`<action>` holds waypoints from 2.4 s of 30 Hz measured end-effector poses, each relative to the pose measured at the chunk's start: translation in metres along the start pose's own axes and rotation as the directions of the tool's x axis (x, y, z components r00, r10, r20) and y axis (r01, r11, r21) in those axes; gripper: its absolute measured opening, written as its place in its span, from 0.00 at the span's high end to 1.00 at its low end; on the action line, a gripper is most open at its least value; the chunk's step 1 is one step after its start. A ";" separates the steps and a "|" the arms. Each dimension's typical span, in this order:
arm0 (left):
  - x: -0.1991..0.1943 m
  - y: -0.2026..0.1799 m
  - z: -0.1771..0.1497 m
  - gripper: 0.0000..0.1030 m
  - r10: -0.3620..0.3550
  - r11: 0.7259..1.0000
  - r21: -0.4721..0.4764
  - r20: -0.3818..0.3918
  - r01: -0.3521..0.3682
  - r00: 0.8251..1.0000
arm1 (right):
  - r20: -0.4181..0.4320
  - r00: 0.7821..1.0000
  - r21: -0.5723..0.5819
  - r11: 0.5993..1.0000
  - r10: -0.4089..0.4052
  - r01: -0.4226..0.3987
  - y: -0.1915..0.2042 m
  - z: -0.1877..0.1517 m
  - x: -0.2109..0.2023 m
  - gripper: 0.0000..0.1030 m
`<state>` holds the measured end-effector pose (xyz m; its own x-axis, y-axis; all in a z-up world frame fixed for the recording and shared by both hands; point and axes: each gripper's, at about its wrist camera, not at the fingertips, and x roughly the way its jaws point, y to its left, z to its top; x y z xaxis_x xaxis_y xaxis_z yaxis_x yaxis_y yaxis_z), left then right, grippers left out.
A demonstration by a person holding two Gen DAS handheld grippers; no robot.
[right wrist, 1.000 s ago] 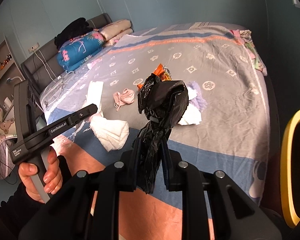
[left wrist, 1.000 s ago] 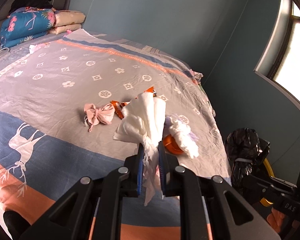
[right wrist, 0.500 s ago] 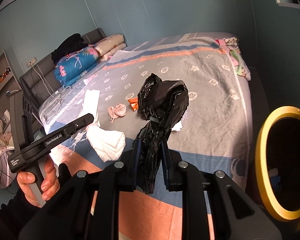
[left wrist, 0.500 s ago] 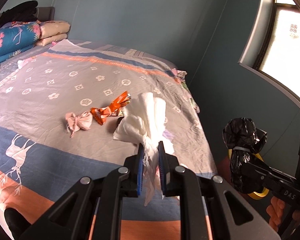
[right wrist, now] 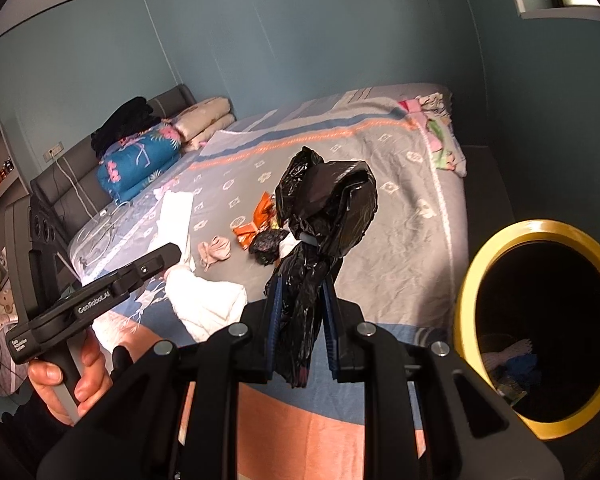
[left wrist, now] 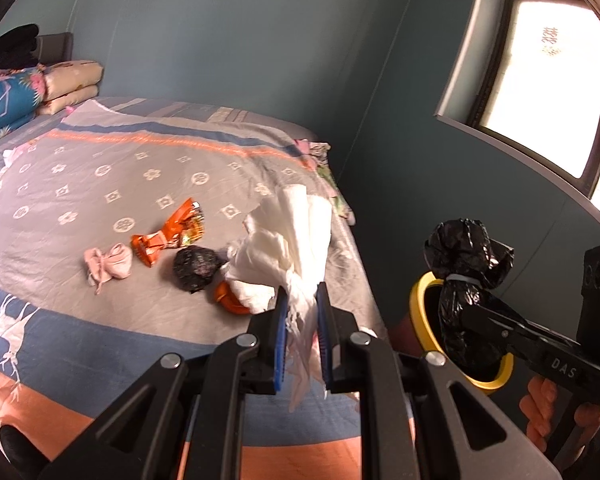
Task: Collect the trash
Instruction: 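Carry the white tissue and black bag over the yellow-rimmed bin with both tools, then open both tools to drop the tissue and black bag into the bin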
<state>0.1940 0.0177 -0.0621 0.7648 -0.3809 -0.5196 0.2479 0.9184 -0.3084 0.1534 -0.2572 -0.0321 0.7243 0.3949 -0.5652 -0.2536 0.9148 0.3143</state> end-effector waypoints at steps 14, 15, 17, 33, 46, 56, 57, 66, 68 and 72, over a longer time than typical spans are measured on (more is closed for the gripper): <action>0.019 -0.059 0.014 0.88 -0.084 0.994 0.071 -0.004 0.084 0.996 | 0.083 0.994 0.067 0.996 -0.070 0.064 -0.039 0.007 -0.037 0.82; 0.021 -0.064 0.016 0.88 -0.093 0.993 0.074 -0.006 0.093 0.996 | 0.092 0.992 0.071 0.995 -0.081 0.074 -0.043 0.008 -0.041 0.82; 0.024 -0.074 0.017 0.88 -0.107 0.991 0.085 -0.008 0.108 0.994 | 0.104 0.990 0.083 0.993 -0.096 0.088 -0.051 0.008 -0.048 0.82; 0.073 -0.149 0.021 0.88 -0.193 0.964 0.172 -0.076 0.204 0.978 | 0.147 0.959 0.159 0.963 -0.240 0.217 -0.113 0.016 -0.086 0.82; 0.126 -0.192 0.004 0.88 -0.215 0.950 0.194 -0.165 0.245 0.963 | 0.107 0.946 0.253 0.928 -0.307 0.273 -0.173 0.013 -0.080 0.82; 0.168 -0.206 -0.011 0.88 -0.246 0.945 0.154 -0.240 0.287 0.939 | 0.046 0.943 0.325 0.897 -0.330 0.299 -0.207 0.001 -0.059 0.81; 0.171 -0.208 -0.012 0.88 -0.248 0.946 0.148 -0.243 0.288 0.938 | 0.043 0.942 0.330 0.895 -0.334 0.302 -0.209 0.001 -0.058 0.81; 0.180 -0.212 -0.020 0.58 -0.252 0.945 0.138 -0.264 0.295 0.931 | 0.044 0.927 0.371 0.868 -0.372 0.330 -0.214 -0.003 -0.053 0.78; 0.177 -0.208 -0.020 0.50 -0.246 0.950 0.127 -0.252 0.284 0.936 | 0.043 0.925 0.380 0.862 -0.378 0.335 -0.214 -0.006 -0.055 0.75; 0.169 -0.200 -0.015 0.37 -0.229 0.957 0.124 -0.230 0.262 0.946 | 0.051 0.917 0.402 0.848 -0.397 0.345 -0.214 -0.010 -0.063 0.58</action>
<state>0.2646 -0.2324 -0.1003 0.5294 -0.5955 -0.6042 0.5118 0.7922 -0.3324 0.1560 -0.4771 -0.0714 0.7972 -0.0051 -0.6037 0.2924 0.8781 0.3787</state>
